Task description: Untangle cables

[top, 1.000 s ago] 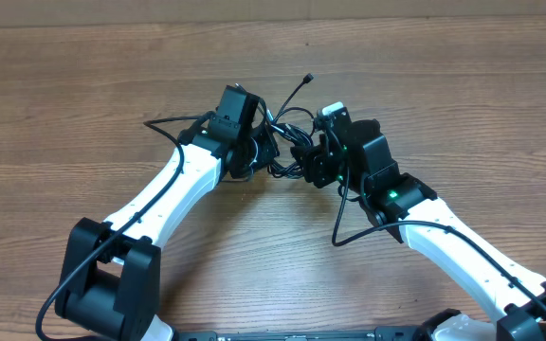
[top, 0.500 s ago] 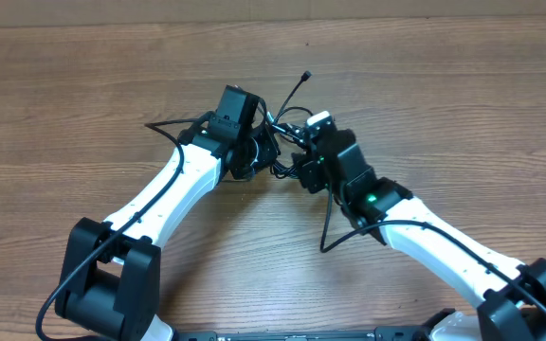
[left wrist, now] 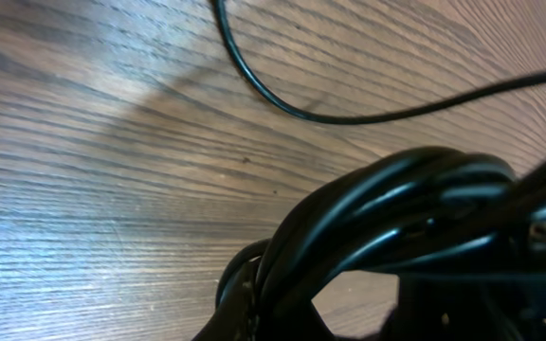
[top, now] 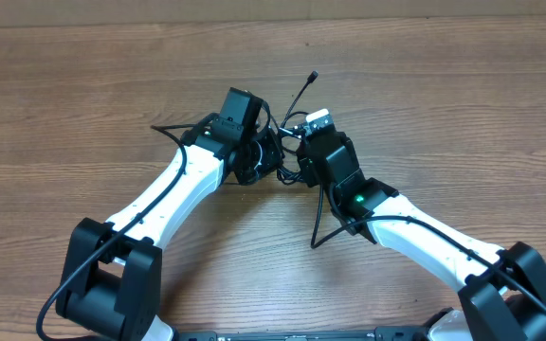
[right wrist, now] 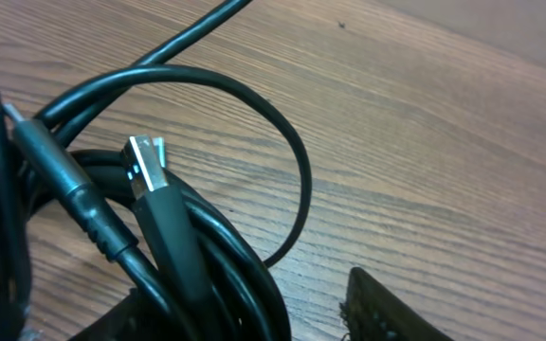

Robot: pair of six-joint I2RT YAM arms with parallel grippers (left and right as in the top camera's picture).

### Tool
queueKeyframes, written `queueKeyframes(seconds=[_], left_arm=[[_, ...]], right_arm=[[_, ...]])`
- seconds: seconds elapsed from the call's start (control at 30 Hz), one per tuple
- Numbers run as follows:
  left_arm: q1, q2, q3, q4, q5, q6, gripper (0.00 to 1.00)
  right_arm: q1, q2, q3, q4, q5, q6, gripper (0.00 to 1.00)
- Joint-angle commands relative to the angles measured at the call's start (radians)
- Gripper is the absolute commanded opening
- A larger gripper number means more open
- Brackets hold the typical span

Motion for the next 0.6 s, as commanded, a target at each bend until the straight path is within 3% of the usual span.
queueKeyframes(seconds=[0.0, 0.07, 0.27, 0.4, 0.57], left_arm=[[-0.009, 0.005, 0.021, 0.004, 0.063, -0.028, 0.04], [-0.009, 0.005, 0.021, 0.004, 0.060, -0.028, 0.04], [-0.006, 0.005, 0.021, 0.008, -0.028, -0.026, 0.04], [-0.006, 0.005, 0.021, 0.010, -0.150, -0.023, 0.04], [-0.006, 0.005, 0.021, 0.023, -0.253, -0.023, 0.04]], right_arm=[[-0.001, 0.031, 0.025, 0.008, 0.060, 0.006, 0.47], [-0.001, 0.048, 0.025, 0.005, 0.060, 0.006, 0.42], [-0.001, 0.042, 0.027, -0.011, -0.029, 0.145, 0.04], [-0.006, -0.009, 0.027, -0.098, -0.158, 0.231, 0.04], [-0.055, -0.117, 0.027, -0.221, -0.458, 0.216, 0.04]])
